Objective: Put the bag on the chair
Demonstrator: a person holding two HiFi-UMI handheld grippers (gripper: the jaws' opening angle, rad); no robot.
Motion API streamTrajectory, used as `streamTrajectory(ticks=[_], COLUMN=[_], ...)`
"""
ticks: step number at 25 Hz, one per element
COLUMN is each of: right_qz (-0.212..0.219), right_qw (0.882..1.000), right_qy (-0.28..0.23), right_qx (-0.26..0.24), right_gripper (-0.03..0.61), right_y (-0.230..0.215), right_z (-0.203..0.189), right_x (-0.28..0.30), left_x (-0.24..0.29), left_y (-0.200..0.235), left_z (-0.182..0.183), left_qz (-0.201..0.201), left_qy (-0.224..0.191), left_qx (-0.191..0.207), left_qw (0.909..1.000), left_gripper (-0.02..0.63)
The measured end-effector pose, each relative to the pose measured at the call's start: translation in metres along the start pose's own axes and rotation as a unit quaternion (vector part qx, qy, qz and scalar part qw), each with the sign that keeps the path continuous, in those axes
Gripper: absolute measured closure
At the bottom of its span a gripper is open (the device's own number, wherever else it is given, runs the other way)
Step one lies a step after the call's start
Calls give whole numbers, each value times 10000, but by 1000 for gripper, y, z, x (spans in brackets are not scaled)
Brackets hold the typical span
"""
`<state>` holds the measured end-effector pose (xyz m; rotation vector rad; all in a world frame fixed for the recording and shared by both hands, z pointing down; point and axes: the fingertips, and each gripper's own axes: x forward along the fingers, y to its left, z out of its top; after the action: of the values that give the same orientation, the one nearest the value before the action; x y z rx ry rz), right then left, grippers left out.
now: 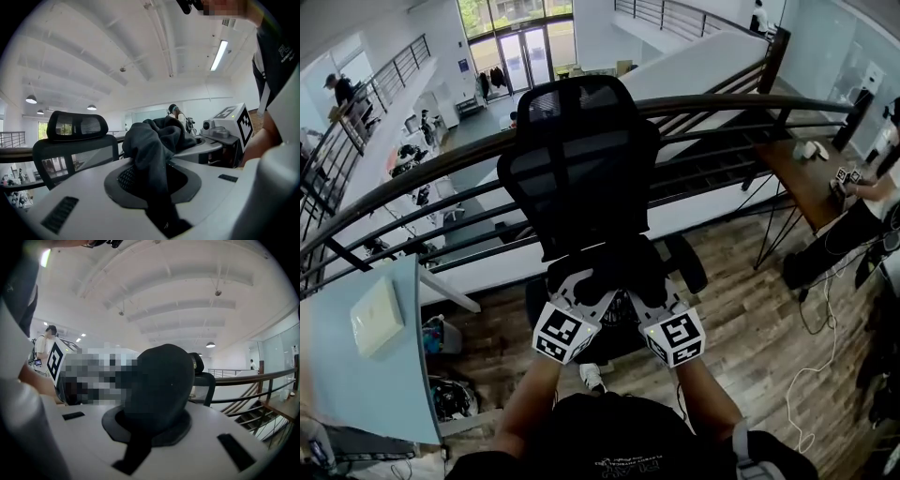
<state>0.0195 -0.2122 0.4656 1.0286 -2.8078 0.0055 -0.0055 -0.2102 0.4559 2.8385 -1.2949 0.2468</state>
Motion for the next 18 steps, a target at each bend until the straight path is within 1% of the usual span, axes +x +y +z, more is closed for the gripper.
streamTrajectory(ticks=[4, 10, 14, 18], right_qz=[-81, -236, -340, -382], right_qw=[9999, 9995, 9989, 9985], right_qy=[75, 172, 221, 238], right_qx=[-17, 137, 245, 312], right_gripper=[537, 537, 537, 537], right_y=[-9, -17, -20, -20], right_z=[1, -2, -7, -10], right_x=[25, 55, 68, 81], left_x=[10, 19, 23, 25], left_y=[26, 56, 68, 81], left_z=[-3, -10, -16, -21], left_qz=[-66, -234, -393, -434], left_qy=[14, 111, 179, 219], left_qx=[-78, -157, -163, -208], left_qw=[9999, 9995, 9989, 9986], left_gripper=[523, 523, 523, 523])
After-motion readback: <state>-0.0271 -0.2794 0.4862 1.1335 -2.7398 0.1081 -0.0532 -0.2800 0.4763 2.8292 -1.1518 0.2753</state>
